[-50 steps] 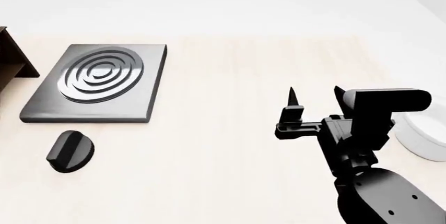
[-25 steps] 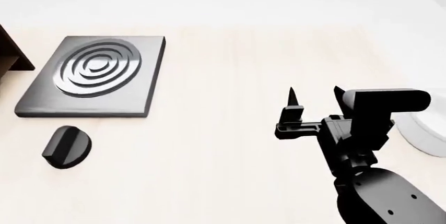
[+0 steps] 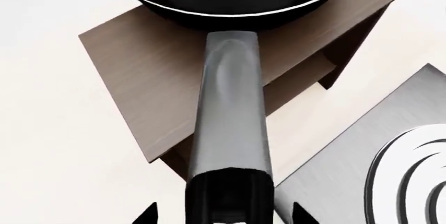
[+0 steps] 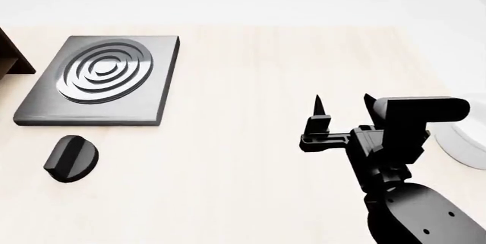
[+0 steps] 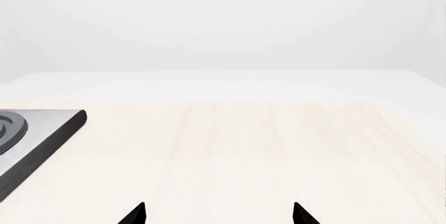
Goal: Put the frying pan on top of the cabinet.
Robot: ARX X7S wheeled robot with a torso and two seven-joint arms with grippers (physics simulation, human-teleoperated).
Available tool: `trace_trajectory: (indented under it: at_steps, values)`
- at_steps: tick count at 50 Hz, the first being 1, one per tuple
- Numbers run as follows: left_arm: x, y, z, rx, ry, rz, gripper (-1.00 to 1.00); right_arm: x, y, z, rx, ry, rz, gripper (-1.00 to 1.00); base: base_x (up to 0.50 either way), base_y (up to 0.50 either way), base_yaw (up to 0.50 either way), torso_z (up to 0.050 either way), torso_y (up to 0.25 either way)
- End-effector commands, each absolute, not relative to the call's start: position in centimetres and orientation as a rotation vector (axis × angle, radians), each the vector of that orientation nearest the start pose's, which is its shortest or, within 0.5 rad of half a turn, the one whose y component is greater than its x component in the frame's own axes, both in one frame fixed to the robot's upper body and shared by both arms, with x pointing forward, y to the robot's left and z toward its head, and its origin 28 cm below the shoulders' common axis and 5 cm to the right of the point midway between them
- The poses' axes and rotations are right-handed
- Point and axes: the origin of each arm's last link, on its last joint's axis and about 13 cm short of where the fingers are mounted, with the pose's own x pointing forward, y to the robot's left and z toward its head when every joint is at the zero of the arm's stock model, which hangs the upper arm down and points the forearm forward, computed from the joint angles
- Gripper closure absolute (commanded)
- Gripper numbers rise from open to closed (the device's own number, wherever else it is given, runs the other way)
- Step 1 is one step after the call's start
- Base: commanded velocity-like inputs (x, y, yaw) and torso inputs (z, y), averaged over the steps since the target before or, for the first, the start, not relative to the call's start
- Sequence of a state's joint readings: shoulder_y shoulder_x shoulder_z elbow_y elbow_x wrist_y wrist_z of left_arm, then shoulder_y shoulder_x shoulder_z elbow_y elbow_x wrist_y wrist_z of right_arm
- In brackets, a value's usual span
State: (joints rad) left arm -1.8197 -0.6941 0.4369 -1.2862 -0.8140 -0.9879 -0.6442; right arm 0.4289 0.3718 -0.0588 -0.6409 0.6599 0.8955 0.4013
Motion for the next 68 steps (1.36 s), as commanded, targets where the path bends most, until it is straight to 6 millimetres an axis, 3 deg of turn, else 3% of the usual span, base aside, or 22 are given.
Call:
trace_trajectory:
  at_steps: [1, 8, 12, 22, 37, 42, 48, 54, 55, 62, 68]
  values:
    - [33.1, 42.0, 36.2, -0.286, 0.403, 0.871, -1.00, 23.4, -11.7, 18.0, 0.024, -0.071, 0.063, -1.00, 0.00, 0.00, 0.00, 0.000, 0.000]
    - [31.6, 39.5, 41.1, -0.213, 0.241, 0.821, -1.00, 23.3, -11.6, 18.0, 0.027, -0.073, 0.069, -1.00, 0.00, 0.00, 0.00, 0.000, 0.000]
    - [31.1, 38.4, 42.0, -0.181, 0.201, 0.789, -1.00, 23.3, -11.6, 17.9, 0.028, -0.072, 0.069, -1.00, 0.00, 0.00, 0.00, 0.000, 0.000]
    - [30.4, 36.2, 42.6, -0.112, 0.121, 0.673, -1.00, 23.3, -11.6, 17.9, 0.028, -0.070, 0.070, -1.00, 0.00, 0.00, 0.00, 0.000, 0.000]
    - [30.3, 34.1, 42.2, -0.099, 0.112, 0.554, -1.00, 23.4, -11.5, 18.1, 0.023, -0.076, 0.072, -1.00, 0.00, 0.00, 0.00, 0.000, 0.250]
    - [30.3, 33.1, 41.5, -0.086, 0.104, 0.498, -1.00, 23.5, -11.5, 18.3, 0.020, -0.078, 0.071, -1.00, 0.00, 0.00, 0.00, 0.000, 0.250]
    - [29.2, 30.3, 40.1, -0.049, 0.055, 0.369, -1.00, 23.5, -11.6, 18.9, -0.007, -0.098, 0.057, -1.00, 0.00, 0.00, 0.00, 0.000, 0.250]
    - [26.6, 26.7, 37.3, -0.032, -0.054, 0.179, -1.00, 23.6, -11.5, 19.9, -0.063, -0.146, 0.006, -1.00, 0.00, 0.00, 0.00, 0.000, 0.042]
    - [26.0, 25.9, 36.2, -0.005, -0.049, 0.164, -1.00, 23.6, -11.6, 20.2, -0.069, -0.153, -0.003, -1.00, 0.00, 0.00, 0.00, 0.000, 0.000]
    - [24.5, 23.6, 32.5, 0.040, -0.045, 0.053, -1.00, 23.4, -11.6, 21.8, -0.114, -0.226, -0.035, -1.00, 0.00, 0.00, 0.00, 0.000, 0.000]
    - [24.2, 22.5, 30.6, 0.065, -0.076, 0.014, -1.00, 23.1, -11.1, 23.0, -0.172, -0.296, -0.053, -1.00, 0.00, 0.00, 0.00, 0.000, 0.000]
